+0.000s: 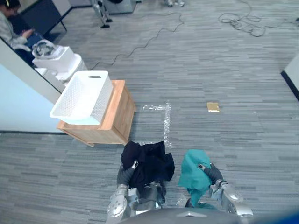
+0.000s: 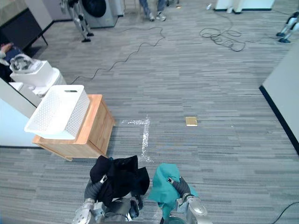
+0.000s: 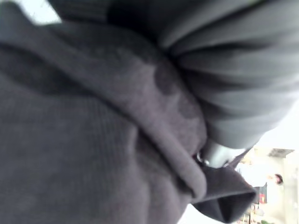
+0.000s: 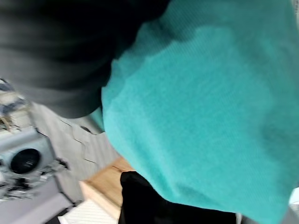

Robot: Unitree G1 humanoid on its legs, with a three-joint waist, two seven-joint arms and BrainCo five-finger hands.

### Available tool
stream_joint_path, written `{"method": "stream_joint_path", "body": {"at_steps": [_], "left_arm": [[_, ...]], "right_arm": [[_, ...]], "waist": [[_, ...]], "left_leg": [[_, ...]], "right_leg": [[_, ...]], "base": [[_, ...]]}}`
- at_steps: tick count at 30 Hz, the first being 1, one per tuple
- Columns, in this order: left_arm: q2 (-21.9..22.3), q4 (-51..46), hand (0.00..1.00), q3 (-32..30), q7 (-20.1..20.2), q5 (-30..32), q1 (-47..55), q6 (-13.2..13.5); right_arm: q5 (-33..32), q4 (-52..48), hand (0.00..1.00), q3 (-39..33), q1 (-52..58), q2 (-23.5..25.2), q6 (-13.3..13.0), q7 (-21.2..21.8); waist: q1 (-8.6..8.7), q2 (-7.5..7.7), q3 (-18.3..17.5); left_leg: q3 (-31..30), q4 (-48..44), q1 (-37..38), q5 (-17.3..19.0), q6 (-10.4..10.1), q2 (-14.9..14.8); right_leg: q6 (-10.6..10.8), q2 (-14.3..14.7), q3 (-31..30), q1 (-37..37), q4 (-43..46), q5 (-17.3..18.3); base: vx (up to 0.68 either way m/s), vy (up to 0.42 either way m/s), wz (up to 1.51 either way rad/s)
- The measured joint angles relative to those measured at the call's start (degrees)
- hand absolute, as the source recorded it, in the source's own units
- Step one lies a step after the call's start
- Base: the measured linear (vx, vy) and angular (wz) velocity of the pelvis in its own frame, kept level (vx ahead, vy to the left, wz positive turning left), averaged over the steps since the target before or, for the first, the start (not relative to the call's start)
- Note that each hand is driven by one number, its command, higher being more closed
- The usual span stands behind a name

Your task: Tidy the bed and pick cloth on bed and put in laundry

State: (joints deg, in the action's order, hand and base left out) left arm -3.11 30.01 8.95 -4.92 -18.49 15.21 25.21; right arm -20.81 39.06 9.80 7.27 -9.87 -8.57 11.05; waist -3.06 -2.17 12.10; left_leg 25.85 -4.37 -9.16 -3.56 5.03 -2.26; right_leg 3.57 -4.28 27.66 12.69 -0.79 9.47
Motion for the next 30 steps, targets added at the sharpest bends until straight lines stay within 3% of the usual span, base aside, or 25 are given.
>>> {"method": "stream_joint_path", "body": {"at_steps": [1,2,4,5,6,7,8,9,10,12,14,15,16,18,20,21,22,23,25,27,29,30], "left_arm": [[-0.05,-0.41,1.0,-0.04,-0.1,-0.12,0.01,0.01],[0.25,-0.89,1.0,-0.1,-0.31,-0.61,0.22,-0.12],[0.14,-2.26,1.0,-0.09,-0.29,-0.72,0.9,-0.46],[-0.34,-3.27,1.0,-0.17,-0.29,-0.6,0.96,-0.55],[-0.65,-4.64,1.0,-0.32,-0.37,-0.5,1.09,-0.79],[-1.04,-5.22,1.0,-0.53,-0.42,-0.48,1.06,-0.84],[-1.78,-6.23,1.0,-0.56,-0.64,-0.36,0.91,-0.98],[-2.09,-6.55,1.0,-0.6,-1.56,-0.36,1.01,-0.97],[-2.25,-6.57,1.0,-0.72,-2.74,-0.37,0.61,-0.96],[-2.57,-6.21,1.0,-0.54,-4.81,-0.35,0.7,-1.09],[-2.61,-6.2,1.0,-0.19,-5.56,-0.41,0.39,-1.13],[-2.86,-6.21,1.0,-0.29,-5.61,-0.55,0.29,-1.14],[-3.43,-6.12,1.0,-0.18,-5.48,-0.57,0.02,-1.14],[-3.96,-6.11,1.0,0.03,-5.04,-0.57,-0.37,-1.06],[-5.02,-6.1,1.0,0.11,-3.8,-0.57,-0.11,-1.08],[-3.88,-5.83,1.0,0.04,-2.66,-1.17,0.47,-1.23],[-3.09,-6.68,1.0,0.18,-1.38,-1.18,1.99,-1.21],[-2.75,-6.72,1.0,0.43,-1.07,-1.19,2.5,-1.2],[-2.04,-6.8,1.0,1.05,-0.31,-1.44,3.85,-1.22],[-1.28,-8.28,1.0,1.95,0.38,-3.03,5.72,-1.21],[-1.05,-9.09,1.0,1.99,0.91,-3.4,6.88,-1.21],[-1.05,-9.94,1.0,1.9,1.19,-3.78,7.52,-1.21]], "right_arm": [[0.78,0.01,1.0,0.02,0.33,0.19,-0.08,0.03],[2.06,-0.05,1.0,-0.08,0.39,0.44,-0.53,0.05],[2.37,-0.77,1.0,-0.14,0.94,0.87,-0.68,-0.13],[3.89,-2.08,1.0,0.01,1.63,1.07,-0.12,-1.51],[5.1,-2.37,1.0,0.9,1.24,2.02,0.63,-2.92],[5.51,-2.32,1.0,1.16,0.99,2.58,0.29,-3.19],[6.55,-2.13,1.0,1.52,1.64,3.28,-6.93,-2.51],[5.45,-3.94,1.0,1.59,2.09,3.41,-9.29,-1.42],[5.43,-6.11,1.0,1.57,2.15,3.44,-9.3,-1.22],[4.24,-8.44,1.0,1.28,2.41,3.55,-5.76,-0.54],[4.97,-7.86,1.0,1.2,4.83,3.5,-9.42,0.47],[4.77,-9.41,1.0,1.46,7.06,3.57,-6.73,-0.14],[4.23,-9.6,1.0,1.5,7.79,3.84,-0.81,-1.17],[3.5,-9.02,1.0,1.14,8.61,3.79,1.64,-1.66],[2.9,-8.85,1.0,1.41,9.48,4.05,2.2,-1.93],[2.21,-9.54,1.0,1.39,9.75,2.8,3.11,-2.18],[0.68,-10.03,1.0,1.36,8.72,1.08,3.26,-2.51],[0.47,-10.0,1.0,1.12,8.07,0.58,3.66,-2.71],[-0.69,-10.15,1.0,0.95,6.71,-0.36,3.84,-2.69],[-0.99,-12.71,1.0,1.37,7.29,-1.45,4.52,-2.16],[-0.89,-14.46,1.0,1.52,8.54,-2.07,5.2,-1.25],[-0.87,-15.0,1.0,1.98,8.82,-2.4,5.31,-0.7]], "waist": [[-0.55,0.49,-0.13],[-1.16,1.21,-0.29],[-0.95,1.65,-0.63],[-0.86,2.12,-0.79],[-1.03,2.84,-1.23],[-0.98,3.06,-1.4],[-0.73,3.37,-1.59],[-0.37,3.36,-1.63],[0.23,3.29,-1.59],[1.34,3.47,-1.54],[2.33,3.06,-1.3],[3.38,3.19,-1.41],[4.23,3.69,-1.61],[4.25,4.56,-2.0],[4.19,6.73,-3.12],[3.65,4.68,-2.81],[3.62,2.52,-2.96],[3.56,1.86,-3.03],[3.48,1.34,-2.89],[2.97,-0.1,-1.16],[2.22,-1.13,-0.45],[1.96,-1.01,-0.4]], "left_leg": [[-0.02,-0.25,-0.04,0.95,0.8,0.65],[-0.32,-1.01,1.07,3.07,1.96,2.41],[-1.03,-2.02,3.38,4.29,3.64,3.97],[-1.93,-3.05,5.18,5.16,4.83,4.7],[-3.49,-3.16,7.31,6.32,5.08,5.17],[-4.57,-3.07,8.4,7.01,5.0,5.37],[-6.57,-2.4,10.38,8.1,4.55,5.73],[-8.1,-1.75,11.75,9.02,4.03,5.76],[-9.56,-0.74,13.19,10.29,3.26,5.73],[-12.48,0.46,16.19,11.94,1.96,5.69],[-15.66,0.41,18.25,13.16,1.05,4.57],[-18.12,0.39,19.17,13.73,0.18,3.65],[-20.49,0.41,19.85,14.42,-0.96,2.95],[-22.39,0.05,20.26,15.55,-2.85,2.39],[-23.64,-0.51,20.68,17.91,-5.74,2.64],[-22.86,-1.51,21.58,19.54,-7.43,0.3],[-20.44,-3.38,21.33,20.23,-8.35,-2.02],[-19.75,-4.94,21.01,20.25,-8.37,-2.81],[-18.0,-17.24,15.51,19.43,-9.61,-4.72],[-16.96,-44.82,3.46,13.96,-11.1,-11.06],[-16.06,-56.37,-3.26,14.37,-10.66,-14.06],[-14.82,-55.96,-6.2,14.85,-10.65,-14.26]], "right_leg": [[0.33,-0.73,0.01,-0.15,0.62,0.12],[3.52,-3.82,-0.04,-0.76,6.63,1.89],[6.2,-8.02,-0.13,-3.11,19.61,3.69],[5.66,-11.67,-0.64,-6.84,33.61,1.45],[3.78,-14.46,-2.98,-10.89,45.35,-2.94],[3.16,-15.69,-3.85,-12.82,50.38,-3.24],[1.16,-17.48,-4.45,-15.85,57.67,-2.21],[-0.05,-17.79,-5.3,-18.32,60.42,-1.37],[-0.53,-17.48,-6.62,-20.56,61.43,-0.51],[-0.16,-16.01,-8.73,-25.42,57.78,2.02],[0.63,-13.36,-8.91,-27.18,48.06,2.95],[1.16,-11.37,-9.04,-27.36,38.86,2.49],[1.32,-9.74,-9.86,-27.44,30.51,0.96],[0.86,-7.73,-12.19,-27.75,19.7,-3.43],[-0.49,-8.2,-13.07,-26.27,14.7,-10.33],[-1.64,-6.54,-12.31,-25.78,16.8,-9.99],[-2.91,-4.66,-11.64,-25.69,17.98,-7.26],[-3.24,-4.05,-11.38,-25.69,18.34,-6.36],[-3.81,-3.07,-10.93,-24.42,17.66,-4.69],[-4.59,0.19,-10.55,-18.69,13.04,-4.15],[-5.24,1.38,-10.77,-14.84,10.97,-3.5],[-5.23,1.13,-10.84,-13.15,9.59,-3.2]], "base": [[0.51,0.19,0.35],[0.44,0.183,0.35],[0.45,0.208,0.66],[0.44,0.186,0.82],[0.42,0.157,0.72],[0.41,0.105,0.74],[0.38,0.066,0.71],[0.42,0.052,0.72],[0.38,0.005,0.6],[0.28,-0.057,0.67],[0.3,-0.155,0.9],[0.32,-0.216,1.14],[0.33,-0.243,1.1],[0.36,-0.317,0.86],[0.47,-0.436,0.72],[0.38,-0.348,0.23],[0.36,-0.312,0.07],[0.33,-0.267,0.0],[0.27,-0.229,0.01],[0.33,-0.216,-0.06],[0.34,-0.093,-0.25],[0.35,-0.053,-0.2]]}}
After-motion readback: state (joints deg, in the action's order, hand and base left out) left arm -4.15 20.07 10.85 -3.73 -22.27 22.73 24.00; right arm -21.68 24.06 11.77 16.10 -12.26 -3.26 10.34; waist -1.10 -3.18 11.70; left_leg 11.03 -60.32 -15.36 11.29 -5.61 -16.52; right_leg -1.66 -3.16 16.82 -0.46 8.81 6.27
